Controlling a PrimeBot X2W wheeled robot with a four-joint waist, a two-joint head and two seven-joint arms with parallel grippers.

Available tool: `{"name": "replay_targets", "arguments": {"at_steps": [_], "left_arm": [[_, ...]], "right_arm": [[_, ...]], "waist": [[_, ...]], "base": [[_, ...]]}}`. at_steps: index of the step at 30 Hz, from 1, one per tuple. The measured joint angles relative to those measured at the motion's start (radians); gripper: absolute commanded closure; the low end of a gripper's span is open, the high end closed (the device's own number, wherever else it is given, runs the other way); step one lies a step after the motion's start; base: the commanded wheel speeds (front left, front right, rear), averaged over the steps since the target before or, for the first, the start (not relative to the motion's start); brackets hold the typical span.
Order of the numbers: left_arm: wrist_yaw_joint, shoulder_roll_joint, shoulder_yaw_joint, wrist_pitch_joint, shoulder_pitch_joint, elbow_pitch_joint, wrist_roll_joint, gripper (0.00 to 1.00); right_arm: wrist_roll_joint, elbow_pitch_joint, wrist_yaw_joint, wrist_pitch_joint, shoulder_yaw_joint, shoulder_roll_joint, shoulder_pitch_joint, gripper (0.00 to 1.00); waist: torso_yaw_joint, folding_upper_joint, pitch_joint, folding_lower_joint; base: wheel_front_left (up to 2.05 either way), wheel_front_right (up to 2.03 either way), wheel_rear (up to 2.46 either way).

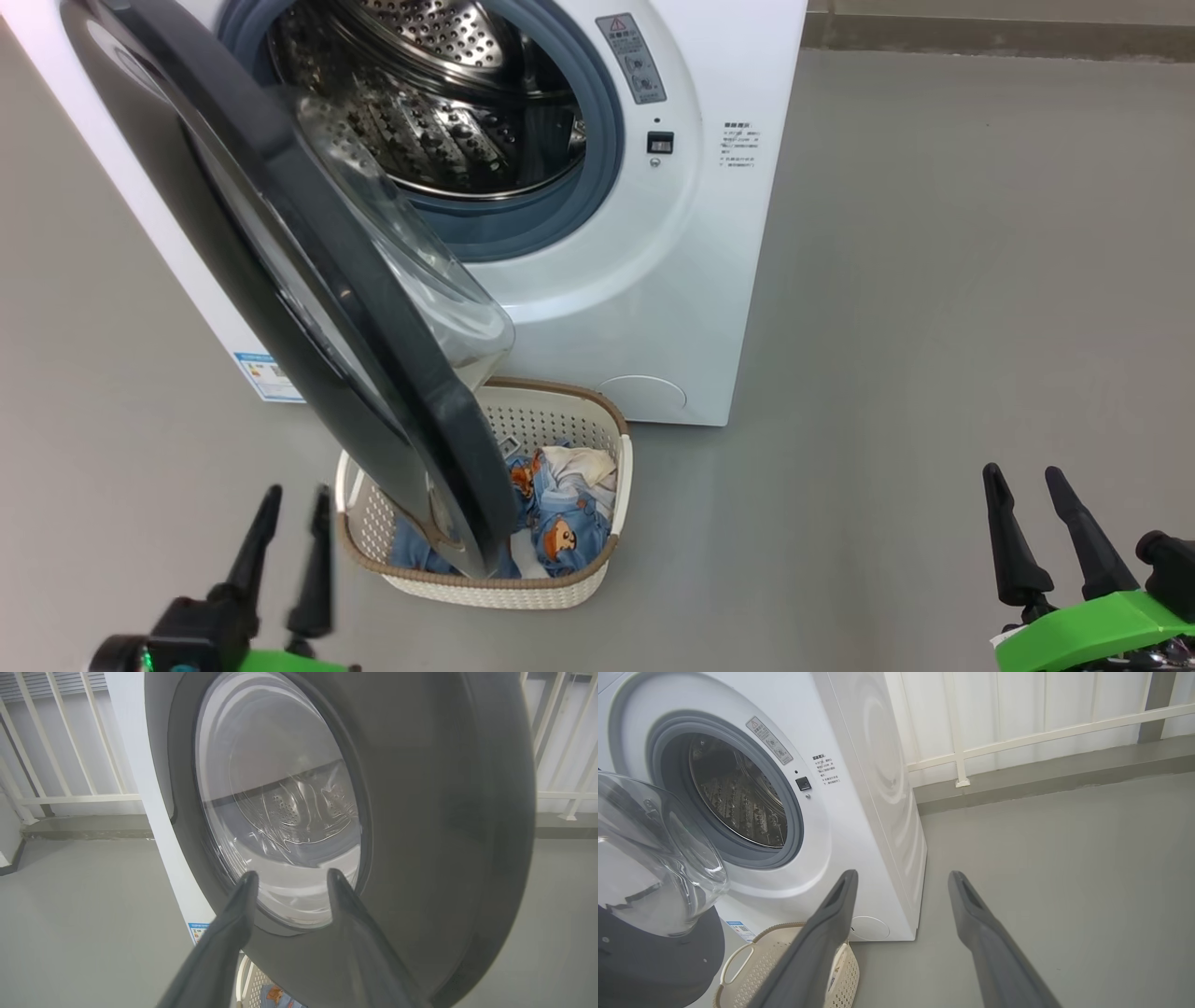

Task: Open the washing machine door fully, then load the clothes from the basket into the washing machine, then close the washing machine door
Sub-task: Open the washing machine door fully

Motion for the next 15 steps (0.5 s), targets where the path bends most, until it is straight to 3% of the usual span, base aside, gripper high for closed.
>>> {"name": "replay_targets", "arguments": {"at_steps": [5, 10, 15], "left_arm": [[0.025, 0.007, 0.032, 0.0, -0.023, -0.061, 0.028, 1.0], [0.063, 0.033, 0.06, 0.0, -0.072, -0.261, 0.054, 1.0], [0.068, 0.02, -0.052, 0.045, -0.096, -0.514, 0.073, 1.0]], "right_arm": [[0.003, -0.001, 0.0, 0.0, -0.002, 0.006, 0.0, 0.0], [0.002, -0.008, 0.0, 0.0, -0.008, 0.002, 0.0, 0.0], [-0.013, -0.02, 0.0, 0.0, -0.013, 0.001, 0.0, 0.0]], "waist": [[0.008, 0.0, -0.002, 0.0], [0.016, 0.0, 0.0, 0.0], [0.023, 0.0, 0.008, 0.0]], "base": [[0.0, 0.0, 0.0], [0.0, 0.0, 0.0], [0.0, 0.0, 0.0]]}}
